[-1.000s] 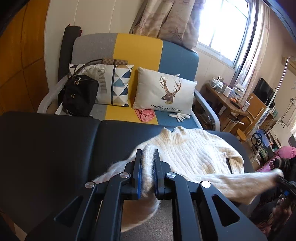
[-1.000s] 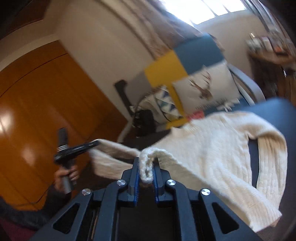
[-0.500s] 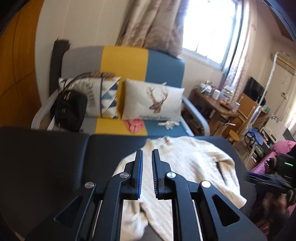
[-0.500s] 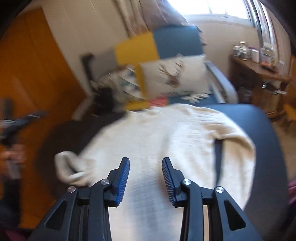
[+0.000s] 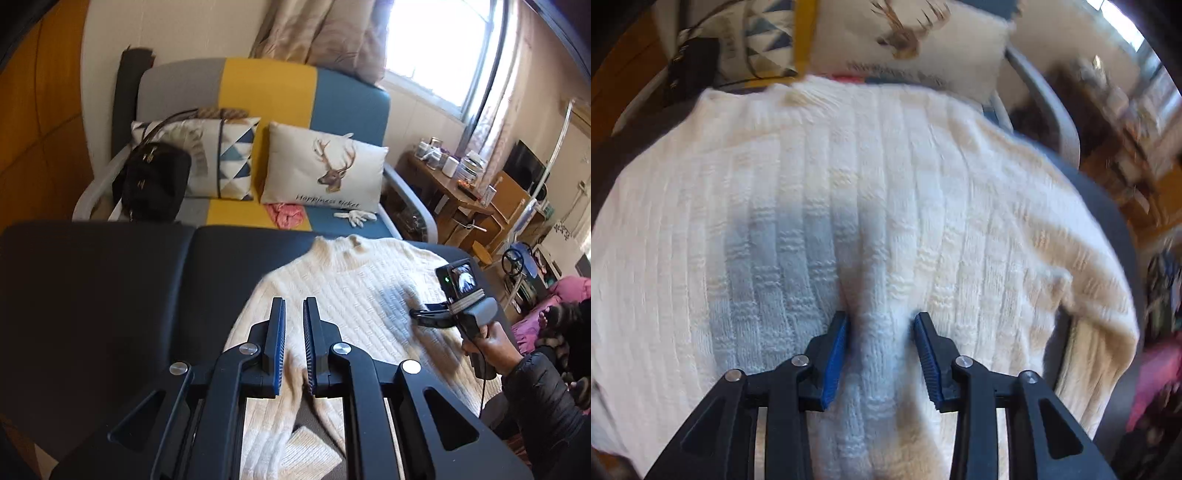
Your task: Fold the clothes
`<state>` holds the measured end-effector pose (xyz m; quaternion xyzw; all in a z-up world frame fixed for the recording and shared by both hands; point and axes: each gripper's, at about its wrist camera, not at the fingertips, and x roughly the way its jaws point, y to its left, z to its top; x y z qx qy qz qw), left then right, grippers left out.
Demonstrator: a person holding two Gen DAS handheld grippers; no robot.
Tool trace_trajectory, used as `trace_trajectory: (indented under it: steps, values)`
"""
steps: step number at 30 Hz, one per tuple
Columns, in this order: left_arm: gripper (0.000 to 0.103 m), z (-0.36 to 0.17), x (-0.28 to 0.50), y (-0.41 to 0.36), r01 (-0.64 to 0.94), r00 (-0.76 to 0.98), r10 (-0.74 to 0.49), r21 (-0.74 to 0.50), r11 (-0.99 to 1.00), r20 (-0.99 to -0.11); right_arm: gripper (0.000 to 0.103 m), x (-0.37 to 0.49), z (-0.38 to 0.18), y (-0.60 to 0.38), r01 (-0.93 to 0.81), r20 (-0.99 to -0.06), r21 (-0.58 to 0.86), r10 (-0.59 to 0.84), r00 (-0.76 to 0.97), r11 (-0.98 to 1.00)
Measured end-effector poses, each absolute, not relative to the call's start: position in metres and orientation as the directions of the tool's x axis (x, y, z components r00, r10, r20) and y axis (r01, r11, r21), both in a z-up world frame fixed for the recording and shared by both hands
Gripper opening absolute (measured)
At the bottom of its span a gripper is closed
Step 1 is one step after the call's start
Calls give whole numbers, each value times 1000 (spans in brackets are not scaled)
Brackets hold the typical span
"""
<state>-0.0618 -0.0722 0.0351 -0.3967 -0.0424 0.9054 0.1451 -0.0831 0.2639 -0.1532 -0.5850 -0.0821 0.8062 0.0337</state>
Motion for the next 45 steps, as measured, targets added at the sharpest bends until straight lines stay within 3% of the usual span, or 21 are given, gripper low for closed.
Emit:
trace_trajectory:
  steps: [6, 11, 16, 17, 20, 23, 25, 31, 37, 40, 41, 45]
  values:
    - [10, 31, -52, -77, -232, -645, 301, -195, -953, -702, 8, -49, -120, 292, 44, -830, -424, 369, -418, -905]
    - [10, 11, -34, -74, -260, -625, 303, -174, -950, -719, 8, -21, -39, 367, -128, -744, -491, 491, -453, -862]
    - [10, -44, -20, -65, -281, -546, 289, -153, -947, -786, 12, 12, -32, 411, -204, -785, -417, 464, -410, -886]
    - [10, -56, -19, -66, -279, -520, 291, -162, -946, -803, 16, 18, -34, 416, -216, -793, -392, 447, -413, -894]
    - [10, -86, -15, -73, -269, -444, 329, -227, -936, -834, 21, 39, -22, 412, -247, -804, -246, 340, -489, -937]
    - [10, -107, -2, -84, -258, -395, 391, -308, -916, -831, 24, 60, -9, 408, -263, -792, -94, 232, -565, -960]
    - [10, -114, 9, -84, -285, -391, 396, -300, -910, -831, 25, 75, -2, 403, -262, -775, 2, 164, -611, -965]
    - [10, -132, 22, -78, -345, -317, 495, -387, -855, -809, 25, 109, -13, 350, -204, -752, 137, 32, -658, -969]
    - [11, -138, 8, -61, -385, -374, 438, -293, -875, -817, 26, 114, -38, 302, -185, -779, 163, -11, -627, -969]
    - [11, -132, 12, -52, -395, -502, 266, -56, -917, -823, 26, 113, -50, 282, -178, -798, 164, -25, -602, -970]
    - [11, -128, 16, -52, -389, -530, 251, -31, -921, -810, 26, 112, -52, 275, -168, -806, 141, -15, -592, -976]
    - [11, -103, 36, -72, -413, -528, 344, -120, -903, -776, 26, 108, -62, 253, -124, -833, 81, 1, -553, -989]
